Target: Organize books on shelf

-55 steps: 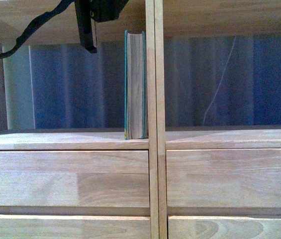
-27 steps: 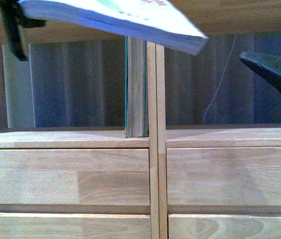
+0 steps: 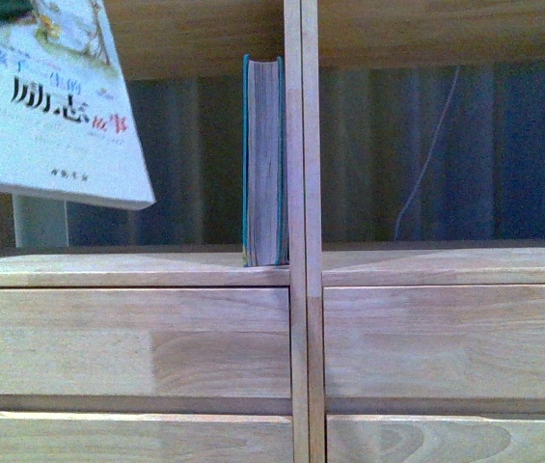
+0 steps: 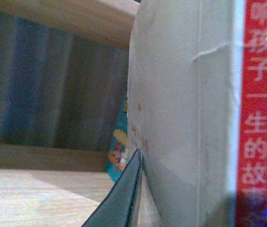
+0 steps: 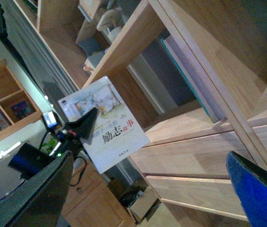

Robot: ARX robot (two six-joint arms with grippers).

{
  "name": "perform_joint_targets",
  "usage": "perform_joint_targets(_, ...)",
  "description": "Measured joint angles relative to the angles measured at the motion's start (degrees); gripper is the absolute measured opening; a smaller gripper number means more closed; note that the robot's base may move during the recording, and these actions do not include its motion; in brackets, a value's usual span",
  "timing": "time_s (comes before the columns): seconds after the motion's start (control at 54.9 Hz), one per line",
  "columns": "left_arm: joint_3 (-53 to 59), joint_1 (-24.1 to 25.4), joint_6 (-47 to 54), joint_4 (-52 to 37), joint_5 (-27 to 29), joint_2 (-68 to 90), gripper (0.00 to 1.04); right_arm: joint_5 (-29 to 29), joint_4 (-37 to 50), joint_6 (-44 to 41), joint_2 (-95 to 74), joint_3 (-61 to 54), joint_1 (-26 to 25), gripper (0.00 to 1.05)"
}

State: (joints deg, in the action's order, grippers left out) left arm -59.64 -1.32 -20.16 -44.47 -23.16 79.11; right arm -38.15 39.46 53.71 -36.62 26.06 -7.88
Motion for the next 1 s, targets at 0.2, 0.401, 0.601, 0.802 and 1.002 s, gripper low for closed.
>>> perform_joint_targets(0.2,-4.33,-0.24,13.29,-4.37,2.60,7.93,0.17,-5.64,-4.57,0.31,11.43,-4.17,-4.63,0.98)
perform_joint_targets(0.401,-14.10,0.02,16.92,-5.46,5.90,16.61,0.17,-6.45,-5.64,0.48,14.64,-5.57,-5.55,0.98)
perform_joint_targets(0.601,-23.32,-1.07,19.04,-6.56,6.56,24.94,0.17,-6.43,-5.73,0.50,14.67,-5.77,-5.60,0.98)
perform_joint_targets(0.802,-29.24,-3.34,20.81,-6.60,6.69,31.78,0.17,-6.45,-5.73,0.50,14.67,-5.77,-5.60,0.98)
perform_joint_targets(1.002,-35.50,-4.33,21.49,-6.62,8.11,37.59,0.17,-6.45,-5.73,0.50,14.67,-5.77,-5.60,0.98)
